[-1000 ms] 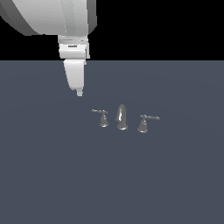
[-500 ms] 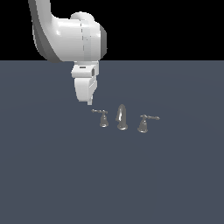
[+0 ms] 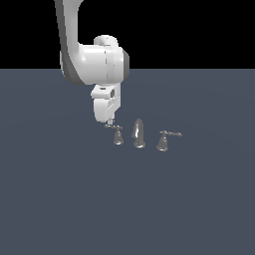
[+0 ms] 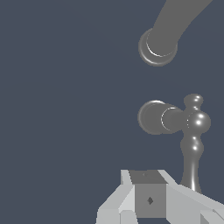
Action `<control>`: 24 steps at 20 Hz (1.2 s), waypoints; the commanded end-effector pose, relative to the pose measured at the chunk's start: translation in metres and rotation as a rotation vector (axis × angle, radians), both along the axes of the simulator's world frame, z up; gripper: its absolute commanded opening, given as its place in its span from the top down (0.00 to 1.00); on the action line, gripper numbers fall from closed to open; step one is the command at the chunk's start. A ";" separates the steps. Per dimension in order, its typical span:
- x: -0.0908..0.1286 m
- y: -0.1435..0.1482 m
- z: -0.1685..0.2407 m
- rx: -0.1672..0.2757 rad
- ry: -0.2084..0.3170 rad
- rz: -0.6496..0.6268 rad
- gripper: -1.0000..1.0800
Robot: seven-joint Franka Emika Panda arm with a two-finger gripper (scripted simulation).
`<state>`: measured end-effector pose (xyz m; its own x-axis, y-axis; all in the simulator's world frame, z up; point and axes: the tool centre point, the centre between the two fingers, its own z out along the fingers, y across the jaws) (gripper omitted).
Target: Turn on the faucet by rotating a designated handle.
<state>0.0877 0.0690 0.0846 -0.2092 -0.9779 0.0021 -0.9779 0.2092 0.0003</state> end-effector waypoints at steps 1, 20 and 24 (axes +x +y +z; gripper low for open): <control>0.005 -0.004 -0.005 0.000 -0.001 -0.026 1.00; -0.020 0.018 -0.008 0.002 -0.001 -0.043 1.00; -0.019 0.010 -0.008 0.000 -0.007 -0.048 1.00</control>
<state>0.0708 0.0790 0.0765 -0.2587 -0.9659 0.0005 -0.9659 0.2587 -0.0079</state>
